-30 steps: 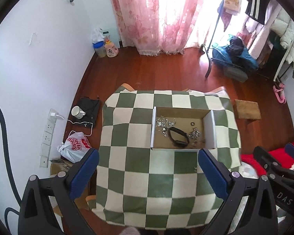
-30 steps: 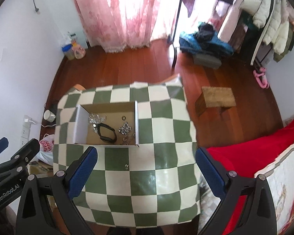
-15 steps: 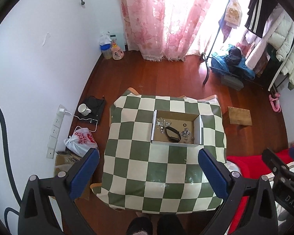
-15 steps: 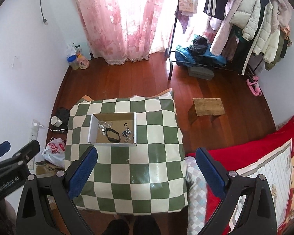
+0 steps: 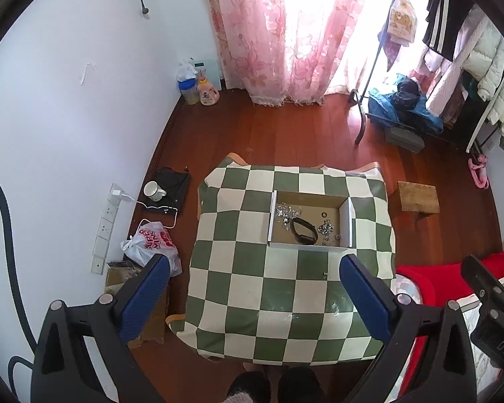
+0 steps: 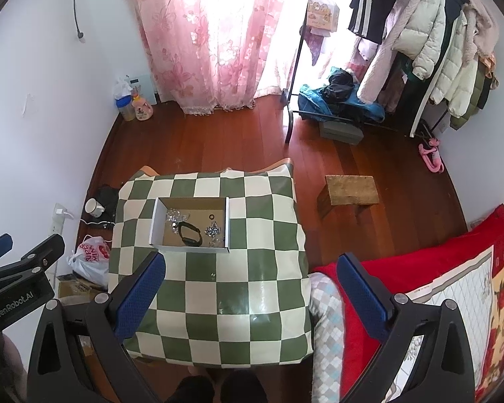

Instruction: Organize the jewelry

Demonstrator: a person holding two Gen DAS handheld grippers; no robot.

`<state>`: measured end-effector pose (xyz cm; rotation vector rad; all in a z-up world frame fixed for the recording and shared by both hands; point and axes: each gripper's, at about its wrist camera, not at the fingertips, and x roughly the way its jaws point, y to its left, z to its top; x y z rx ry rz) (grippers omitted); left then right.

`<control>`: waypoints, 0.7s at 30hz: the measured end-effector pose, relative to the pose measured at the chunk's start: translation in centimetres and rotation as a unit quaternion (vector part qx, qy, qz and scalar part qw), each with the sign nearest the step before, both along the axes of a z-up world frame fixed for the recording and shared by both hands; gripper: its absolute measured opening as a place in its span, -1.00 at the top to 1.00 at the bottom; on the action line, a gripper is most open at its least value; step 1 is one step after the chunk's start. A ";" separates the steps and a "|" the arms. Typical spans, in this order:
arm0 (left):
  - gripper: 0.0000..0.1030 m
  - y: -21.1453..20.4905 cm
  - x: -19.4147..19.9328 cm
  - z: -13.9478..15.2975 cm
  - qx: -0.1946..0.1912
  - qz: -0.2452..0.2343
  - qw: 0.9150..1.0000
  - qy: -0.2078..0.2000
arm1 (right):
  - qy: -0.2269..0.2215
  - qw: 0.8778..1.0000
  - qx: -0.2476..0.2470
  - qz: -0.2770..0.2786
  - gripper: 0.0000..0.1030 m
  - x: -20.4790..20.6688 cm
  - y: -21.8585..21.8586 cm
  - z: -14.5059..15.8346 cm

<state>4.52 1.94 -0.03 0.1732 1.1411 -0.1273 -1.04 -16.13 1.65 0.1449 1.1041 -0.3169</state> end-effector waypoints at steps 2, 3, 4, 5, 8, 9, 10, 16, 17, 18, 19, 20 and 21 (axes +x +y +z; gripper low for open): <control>-1.00 -0.2 0.1 -0.2 0.000 -0.001 1.000 0.005 | 0.004 1.000 0.001 0.002 -1.00 0.3 0.0 -0.6; -1.00 -0.2 0.1 -0.3 0.000 -0.002 1.000 0.007 | 0.006 1.000 0.001 0.003 -0.99 0.5 0.0 -0.8; -1.00 -0.3 0.2 -0.4 0.000 -0.003 1.000 0.009 | 0.007 1.000 0.003 0.004 -1.00 0.6 0.0 -1.0; -1.00 -0.5 0.2 -0.6 0.001 -0.004 1.000 0.010 | 0.008 1.000 0.004 0.004 -1.00 0.7 -0.1 -1.2; -1.00 -0.7 0.4 -1.0 0.003 -0.005 1.000 0.016 | 0.011 1.000 0.005 0.005 -1.00 1.1 -0.2 -1.8; -1.00 -0.8 0.5 -1.2 0.002 -0.006 1.000 0.018 | 0.011 1.000 0.004 0.005 -1.00 1.1 -0.2 -1.9; -1.00 -0.8 0.5 -1.3 0.001 -0.006 1.000 0.020 | 0.013 1.000 0.004 0.005 -1.00 1.3 -0.2 -2.0; -1.00 -0.9 0.5 -1.5 0.001 -0.006 1.000 0.022 | 0.016 1.000 0.006 0.004 -1.00 1.6 -0.5 -2.6; -1.00 -0.9 0.5 -1.4 0.001 -0.006 1.000 0.023 | 0.016 1.000 0.006 0.004 -0.99 1.6 -0.5 -2.5; -1.00 -0.9 0.5 -1.4 0.001 -0.006 1.000 0.022 | 0.016 1.000 0.005 0.004 -0.99 1.6 -0.5 -2.6; -1.00 -0.9 0.5 -1.5 0.000 -0.006 1.000 0.022 | 0.016 1.000 0.006 0.004 -0.99 1.6 -0.5 -2.6; -1.00 -0.9 0.5 -1.4 0.000 -0.007 1.000 0.020 | 0.016 1.000 0.005 0.005 -1.00 1.6 -0.5 -2.5; -1.00 -0.9 0.5 -1.4 0.001 -0.007 1.000 0.019 | 0.016 1.000 0.004 0.005 -1.00 1.6 -0.5 -2.5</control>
